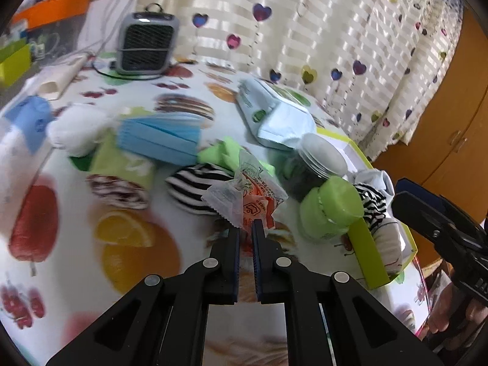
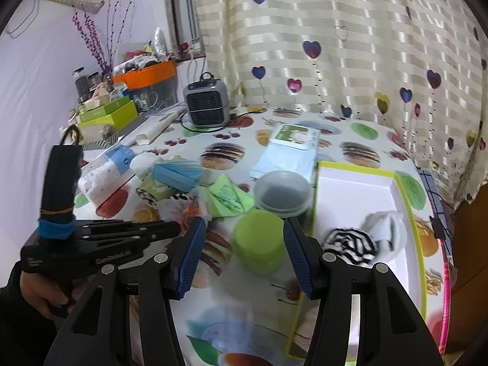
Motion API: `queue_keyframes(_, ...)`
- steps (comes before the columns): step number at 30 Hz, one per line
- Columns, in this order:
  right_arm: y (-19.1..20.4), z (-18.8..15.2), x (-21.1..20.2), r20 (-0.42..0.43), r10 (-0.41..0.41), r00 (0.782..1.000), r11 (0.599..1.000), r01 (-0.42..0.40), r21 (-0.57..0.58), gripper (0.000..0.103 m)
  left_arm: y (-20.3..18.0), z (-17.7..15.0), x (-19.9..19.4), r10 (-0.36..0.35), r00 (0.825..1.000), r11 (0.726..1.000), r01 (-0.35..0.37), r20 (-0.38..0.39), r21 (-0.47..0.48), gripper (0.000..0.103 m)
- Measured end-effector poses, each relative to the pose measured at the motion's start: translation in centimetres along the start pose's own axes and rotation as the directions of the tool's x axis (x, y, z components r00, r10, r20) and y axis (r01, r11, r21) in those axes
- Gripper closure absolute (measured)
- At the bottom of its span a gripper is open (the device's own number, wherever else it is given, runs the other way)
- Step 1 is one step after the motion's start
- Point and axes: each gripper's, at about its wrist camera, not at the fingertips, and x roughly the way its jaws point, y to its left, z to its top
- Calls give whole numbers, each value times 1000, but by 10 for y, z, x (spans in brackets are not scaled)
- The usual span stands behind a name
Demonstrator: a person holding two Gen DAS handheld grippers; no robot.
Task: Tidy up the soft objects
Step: 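Move both tools from the box over to the pile of soft items, then grasp the green cloth with the right tool while the left tool grasps the clear orange-filled bag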
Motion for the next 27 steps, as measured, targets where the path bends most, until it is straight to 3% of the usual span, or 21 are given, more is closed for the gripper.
queue_keyframes(14,37,17,61,-84,42,996,997,-47,-59,49,52,5,-28,55,997,996,-50,58,-79,96)
queue_keyframes(23,47,34,109,-151,-10,988,994,-6,-106,49,70,6,-27,45,997,994,-38,66,-101,96)
queue_keyframes(27,46,42,131,-193,-67,979,992,45,-115,63,73,7,-29,36,996,994,-27,78,-102,96)
